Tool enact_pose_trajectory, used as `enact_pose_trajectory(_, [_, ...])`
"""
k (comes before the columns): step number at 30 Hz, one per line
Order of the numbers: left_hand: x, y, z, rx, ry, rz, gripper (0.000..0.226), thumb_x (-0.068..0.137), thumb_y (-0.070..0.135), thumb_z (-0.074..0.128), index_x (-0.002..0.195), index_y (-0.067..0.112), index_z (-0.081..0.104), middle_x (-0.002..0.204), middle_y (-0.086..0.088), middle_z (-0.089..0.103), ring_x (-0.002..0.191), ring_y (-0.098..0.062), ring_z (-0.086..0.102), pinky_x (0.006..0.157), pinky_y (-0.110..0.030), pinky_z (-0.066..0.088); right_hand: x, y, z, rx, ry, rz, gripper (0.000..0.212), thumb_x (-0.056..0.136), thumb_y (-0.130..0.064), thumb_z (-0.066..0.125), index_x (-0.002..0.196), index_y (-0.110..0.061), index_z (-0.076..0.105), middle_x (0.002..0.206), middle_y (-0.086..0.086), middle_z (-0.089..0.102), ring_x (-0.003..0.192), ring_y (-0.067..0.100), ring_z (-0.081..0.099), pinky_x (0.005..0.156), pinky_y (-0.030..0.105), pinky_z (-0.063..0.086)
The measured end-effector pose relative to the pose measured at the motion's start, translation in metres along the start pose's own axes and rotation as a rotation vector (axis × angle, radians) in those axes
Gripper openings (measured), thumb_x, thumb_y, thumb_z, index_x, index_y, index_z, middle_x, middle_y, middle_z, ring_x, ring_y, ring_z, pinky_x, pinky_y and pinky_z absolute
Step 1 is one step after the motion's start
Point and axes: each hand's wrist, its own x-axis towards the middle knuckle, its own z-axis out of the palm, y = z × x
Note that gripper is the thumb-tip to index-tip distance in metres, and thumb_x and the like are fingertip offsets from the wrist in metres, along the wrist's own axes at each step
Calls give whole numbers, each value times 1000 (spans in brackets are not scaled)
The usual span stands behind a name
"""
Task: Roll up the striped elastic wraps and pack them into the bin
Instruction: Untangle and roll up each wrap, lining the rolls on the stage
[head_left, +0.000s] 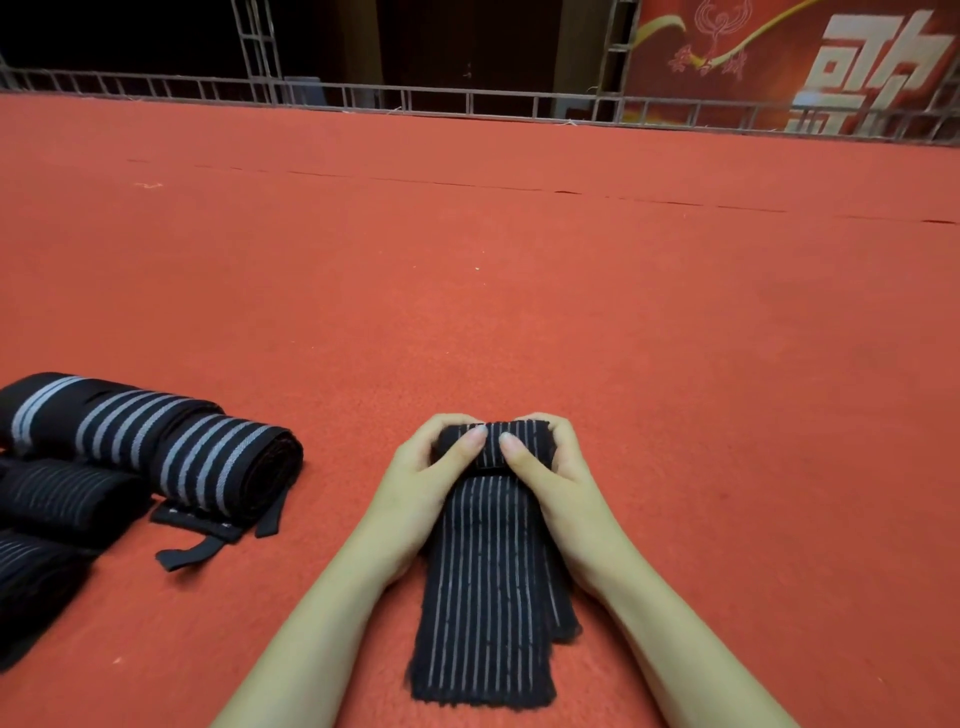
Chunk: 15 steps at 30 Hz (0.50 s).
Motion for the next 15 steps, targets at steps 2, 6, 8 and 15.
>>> enact_pose_trajectory(2, [1,0,0,-56,34,18,26,84,32,59,102,15,64,93,2,68,86,-6,62,77,-19,49,-1,-2,1,-29,-41,17,53,77,-22,73,120,-19,42,106,-3,62,91,3,64,79,18,50])
enact_pose_trajectory(6, [1,1,-3,-84,65,17,24,87,31,57,105,16,61,95,0,68,87,-10,64,74,-21,51,0,-1,-1,-245,-80,48,67,74,-9,80,126,-23,40,112,-12,60,95,-10,61,79,6,45])
enact_pose_trajectory(8, [2,0,-6,-68,93,19,22,88,32,56,105,19,61,97,1,68,89,-10,64,79,-25,52,2,-1,-3,-224,-86,107,61,76,-9,78,123,-24,43,112,-7,62,95,-3,64,79,11,49])
enact_pose_trajectory(15, [2,2,-9,-85,54,43,20,91,24,57,109,16,62,100,2,71,92,-10,65,78,-23,52,6,-2,-14,-141,-273,187,61,71,-10,78,123,-11,48,115,7,65,104,15,66,88,27,51])
